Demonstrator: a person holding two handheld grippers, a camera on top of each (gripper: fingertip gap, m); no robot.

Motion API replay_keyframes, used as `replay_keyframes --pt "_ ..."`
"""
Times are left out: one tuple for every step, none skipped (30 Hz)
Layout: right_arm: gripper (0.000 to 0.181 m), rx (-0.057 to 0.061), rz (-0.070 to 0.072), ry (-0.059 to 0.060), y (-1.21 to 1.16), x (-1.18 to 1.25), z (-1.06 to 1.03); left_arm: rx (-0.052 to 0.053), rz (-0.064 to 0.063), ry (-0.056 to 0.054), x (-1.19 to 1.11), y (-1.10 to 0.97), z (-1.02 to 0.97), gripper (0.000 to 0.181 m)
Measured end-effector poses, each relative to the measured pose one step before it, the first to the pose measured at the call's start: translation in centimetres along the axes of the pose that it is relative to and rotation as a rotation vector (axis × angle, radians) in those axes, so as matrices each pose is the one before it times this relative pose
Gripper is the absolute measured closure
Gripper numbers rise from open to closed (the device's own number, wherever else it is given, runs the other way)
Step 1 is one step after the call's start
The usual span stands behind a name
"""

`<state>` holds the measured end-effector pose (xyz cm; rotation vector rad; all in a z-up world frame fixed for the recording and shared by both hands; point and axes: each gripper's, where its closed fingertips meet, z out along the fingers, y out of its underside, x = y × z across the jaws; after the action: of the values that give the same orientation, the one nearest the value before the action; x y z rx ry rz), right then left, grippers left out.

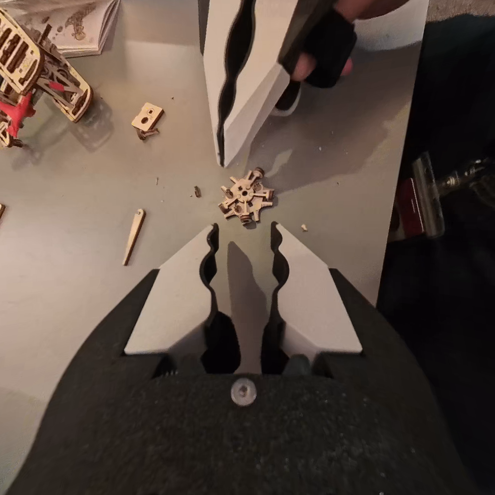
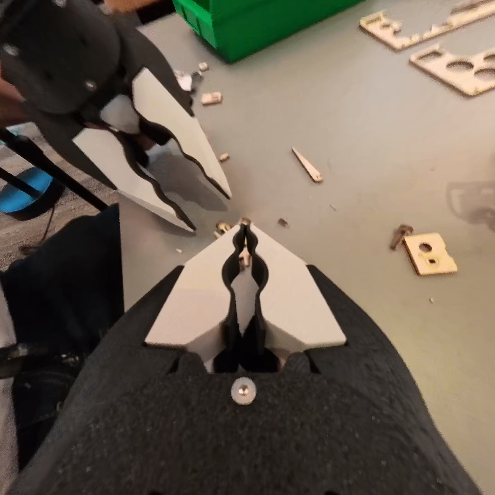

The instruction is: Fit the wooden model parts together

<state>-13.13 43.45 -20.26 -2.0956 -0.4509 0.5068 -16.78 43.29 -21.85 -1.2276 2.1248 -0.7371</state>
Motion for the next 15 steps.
replay_keyframes --pt "0.181 -0.0210 0.0086 -0.0006 0.505 0.293 -0.004 0.0130 -0.0123 -0.0079 0.124 -0.073 0.168 0.145" --pt "0.181 -0.0054 0.0129 -0.0091 0.141 0.017 -0.022 0.0048 -0.0083 -0.0080 0.077 0.034 0.229 0.145" --pt "0.181 0.0031 0.0082 -0.0138 -0.073 -0.111 0.029 -0.0065 -0.0072 -0.0041 0.101 0.180 0.304 0.145" --pt "0.181 -0.0049 0.0024 -0.0040 0.018 -0.007 0.114 -0.0060 -0.0081 0.0006 0.119 0.142 0.296 0.147" --pt "0.181 -0.0156 -0.0017 0.0055 0.181 0.096 0.153 0.0037 -0.0117 -0.0078 -0.048 -0.053 0.195 0.150" --pt "0.181 -0.0211 -0.0035 0.0072 0.269 0.077 0.183 0.0042 -0.0124 -0.0104 -0.133 -0.062 0.127 0.151" --pt "0.181 -0.0214 -0.0061 0.0086 0.285 0.067 0.169 0.0035 -0.0091 0.0029 0.044 -0.060 0.097 0.153" --pt "0.181 -0.0155 -0.0079 0.0096 0.222 0.065 0.115 0.0048 -0.0070 0.0044 0.059 -0.046 0.068 0.153" --pt "0.181 -0.0145 -0.0074 0.0013 0.202 -0.063 0.110 0.0044 -0.0040 0.0024 0.039 -0.029 0.046 0.153" --pt "0.181 -0.0146 -0.0078 -0.0052 0.200 -0.151 0.108 0.0013 0.0018 0.0020 0.017 -0.010 0.015 0.153" --pt "0.181 -0.0134 -0.0073 -0.0021 0.190 -0.088 0.080 0.0001 0.0025 -0.0005 -0.017 -0.003 0.016 0.154" --pt "0.181 -0.0077 -0.0075 -0.0031 0.123 -0.105 0.040 0.0000 -0.0001 -0.0002 -0.010 -0.012 0.015 0.154" --pt "0.181 0.0009 -0.0066 -0.0077 0.008 -0.158 -0.008 -0.0007 0.0008 0.0005 0.012 -0.001 0.034 0.156" --pt "0.181 0.0040 -0.0010 0.0050 -0.029 0.062 -0.065 -0.0011 0.0028 -0.0024 -0.011 0.001 0.028 0.158" --pt "0.181 0.0067 0.0032 0.0006 -0.057 0.035 -0.075 -0.0005 0.0044 -0.0024 0.003 -0.003 0.021 0.161"
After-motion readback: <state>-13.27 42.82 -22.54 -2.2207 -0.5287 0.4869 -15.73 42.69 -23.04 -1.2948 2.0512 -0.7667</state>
